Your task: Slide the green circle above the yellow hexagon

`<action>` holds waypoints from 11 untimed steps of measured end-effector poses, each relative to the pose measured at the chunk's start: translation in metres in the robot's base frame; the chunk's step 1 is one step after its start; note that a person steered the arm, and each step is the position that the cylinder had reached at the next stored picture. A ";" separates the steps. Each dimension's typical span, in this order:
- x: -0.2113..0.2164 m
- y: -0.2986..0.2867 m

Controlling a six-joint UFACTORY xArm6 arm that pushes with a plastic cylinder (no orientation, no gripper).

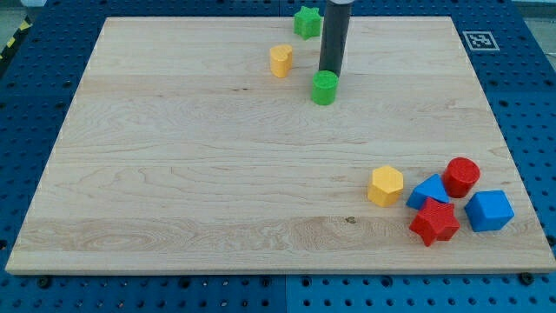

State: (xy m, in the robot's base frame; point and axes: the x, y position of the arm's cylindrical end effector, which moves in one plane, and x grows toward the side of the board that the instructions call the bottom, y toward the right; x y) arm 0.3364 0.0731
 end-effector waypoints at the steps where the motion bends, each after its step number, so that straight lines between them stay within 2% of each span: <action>1: 0.013 -0.007; 2: 0.048 -0.010; 3: 0.060 -0.023; 4: 0.060 -0.074; 5: 0.075 -0.099; 6: 0.078 -0.064; 8: 0.129 -0.008; 9: 0.141 0.022; 10: 0.143 0.021; 11: 0.117 0.006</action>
